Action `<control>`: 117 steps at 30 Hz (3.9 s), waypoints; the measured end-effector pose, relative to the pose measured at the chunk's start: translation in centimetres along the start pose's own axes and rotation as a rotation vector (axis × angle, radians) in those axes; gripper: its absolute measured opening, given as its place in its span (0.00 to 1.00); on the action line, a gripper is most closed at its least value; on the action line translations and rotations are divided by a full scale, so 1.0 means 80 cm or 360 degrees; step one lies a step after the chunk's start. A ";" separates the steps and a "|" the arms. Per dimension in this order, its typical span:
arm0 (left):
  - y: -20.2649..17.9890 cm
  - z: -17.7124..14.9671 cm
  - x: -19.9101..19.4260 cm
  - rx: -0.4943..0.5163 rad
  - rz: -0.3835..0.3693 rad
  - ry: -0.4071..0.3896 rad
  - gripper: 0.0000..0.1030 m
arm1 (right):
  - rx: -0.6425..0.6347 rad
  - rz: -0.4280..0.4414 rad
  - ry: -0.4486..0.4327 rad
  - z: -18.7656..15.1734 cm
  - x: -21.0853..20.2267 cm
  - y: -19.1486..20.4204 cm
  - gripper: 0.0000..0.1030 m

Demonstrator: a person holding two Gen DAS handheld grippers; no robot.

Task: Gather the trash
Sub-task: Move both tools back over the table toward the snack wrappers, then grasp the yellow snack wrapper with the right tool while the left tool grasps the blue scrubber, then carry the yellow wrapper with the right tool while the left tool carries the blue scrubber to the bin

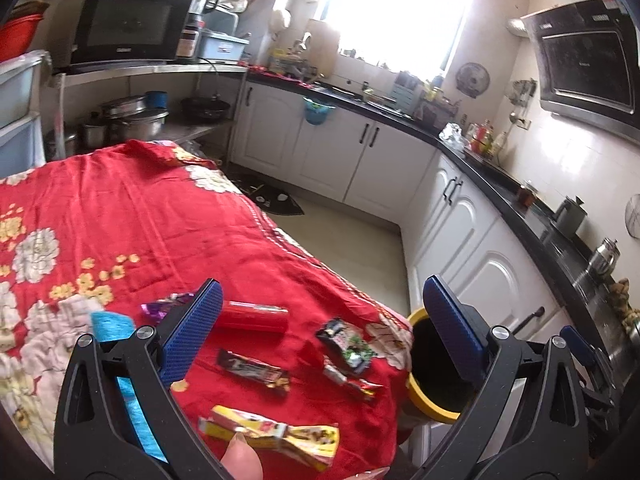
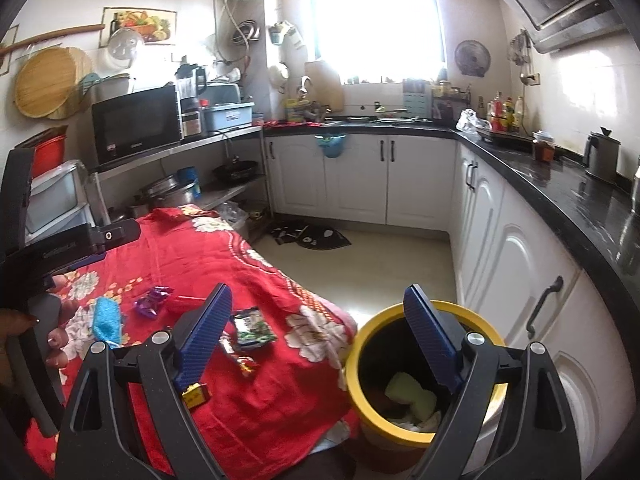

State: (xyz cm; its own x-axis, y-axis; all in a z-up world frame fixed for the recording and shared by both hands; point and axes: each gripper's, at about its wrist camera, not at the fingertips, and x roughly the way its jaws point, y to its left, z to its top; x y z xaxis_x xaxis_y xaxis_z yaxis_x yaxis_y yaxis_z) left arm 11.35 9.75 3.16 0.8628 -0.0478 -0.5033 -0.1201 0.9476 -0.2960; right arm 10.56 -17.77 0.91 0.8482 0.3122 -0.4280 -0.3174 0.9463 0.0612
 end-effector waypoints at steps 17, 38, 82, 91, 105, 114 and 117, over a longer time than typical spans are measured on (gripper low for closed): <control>0.070 0.006 -0.020 -0.0056 0.0187 -0.0039 0.90 | -0.0149 0.0235 0.0092 -0.011 0.020 0.078 0.82; 0.143 -0.031 -0.001 -0.0119 0.0394 0.0131 0.90 | -0.0535 0.0513 0.0474 -0.069 0.103 0.171 0.82; 0.178 -0.114 0.051 -0.0290 0.0217 0.0648 0.47 | -0.0795 0.0755 0.0856 -0.122 0.186 0.221 0.32; 0.157 -0.119 0.056 -0.0137 0.0231 0.0667 0.22 | -0.0666 0.0772 0.0825 -0.120 0.169 0.210 0.32; 0.150 -0.112 0.014 -0.0194 0.0144 0.0616 0.21 | -0.0454 0.0758 0.0733 -0.099 0.147 0.174 0.32; 0.125 -0.101 0.009 -0.0133 0.0105 0.0565 0.21 | -0.0364 0.0706 0.0645 -0.084 0.128 0.146 0.32; 0.117 -0.098 0.010 -0.0110 0.0089 0.0555 0.21 | -0.0325 0.0689 0.0616 -0.079 0.121 0.135 0.32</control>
State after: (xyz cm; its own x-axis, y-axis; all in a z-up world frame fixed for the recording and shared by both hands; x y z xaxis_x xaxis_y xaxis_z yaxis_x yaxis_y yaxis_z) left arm 7.02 16.07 -6.38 0.6359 -0.1125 -0.7635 -0.2059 0.9287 -0.3083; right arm 12.69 -5.03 -8.25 0.4207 0.5754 -0.7014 -0.7062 0.6930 0.1449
